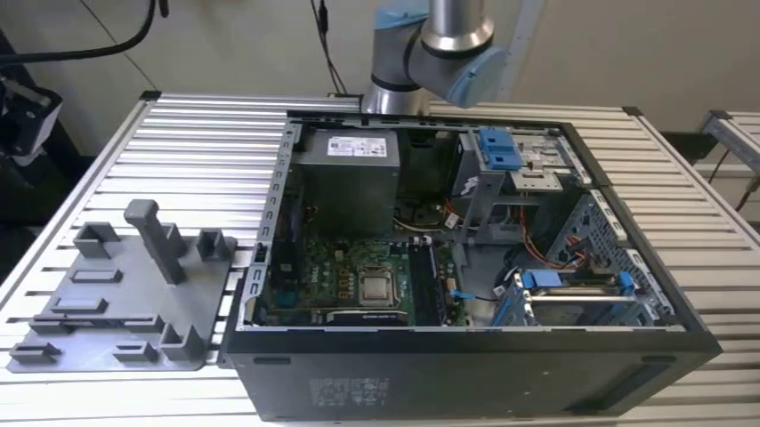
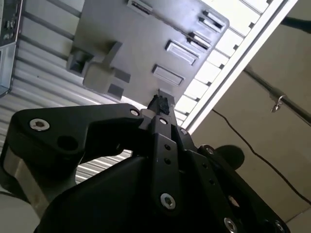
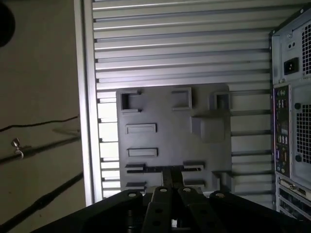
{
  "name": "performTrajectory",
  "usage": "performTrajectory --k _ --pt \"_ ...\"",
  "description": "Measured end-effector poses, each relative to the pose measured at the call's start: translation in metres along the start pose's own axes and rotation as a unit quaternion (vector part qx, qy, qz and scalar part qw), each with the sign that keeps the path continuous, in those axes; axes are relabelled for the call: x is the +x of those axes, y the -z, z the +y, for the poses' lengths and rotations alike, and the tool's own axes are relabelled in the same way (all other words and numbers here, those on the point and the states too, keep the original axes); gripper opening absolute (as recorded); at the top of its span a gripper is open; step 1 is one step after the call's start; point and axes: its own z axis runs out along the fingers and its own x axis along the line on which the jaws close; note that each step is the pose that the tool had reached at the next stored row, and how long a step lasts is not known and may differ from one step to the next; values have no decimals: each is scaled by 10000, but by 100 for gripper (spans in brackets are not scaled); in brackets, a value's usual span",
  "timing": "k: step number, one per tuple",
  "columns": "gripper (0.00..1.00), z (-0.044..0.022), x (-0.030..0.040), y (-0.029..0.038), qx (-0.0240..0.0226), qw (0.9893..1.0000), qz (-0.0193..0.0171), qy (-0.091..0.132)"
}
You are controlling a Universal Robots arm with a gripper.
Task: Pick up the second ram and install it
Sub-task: 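Reach for the second ram, then pick up the second ram and move it above second insertion slot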
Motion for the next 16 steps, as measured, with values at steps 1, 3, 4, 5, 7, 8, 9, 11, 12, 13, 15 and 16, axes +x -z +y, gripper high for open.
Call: performTrajectory --k 1,3,4,5,7,8,9,11,12,13,15,16 --pt "11 -25 1 -1 0 10000 -1 0" --pt "11 -62 3 0 0 10000 0 1" --pt "11 -71 5 0 -1 10000 0 1" --pt "11 -78 5 1 0 10000 0 1" --pt "11 -79 6 1 0 10000 0 2" --pt "11 -79 6 1 0 10000 0 2" --pt "11 -79 6 1 0 10000 0 2" --pt "11 -79 7 1 0 10000 0 2" --pt "11 -79 7 1 0 10000 0 2" --pt "11 -79 7 1 0 10000 0 2" --pt "11 -79 7 1 0 10000 0 2" --pt "11 -79 7 1 0 10000 0 2"
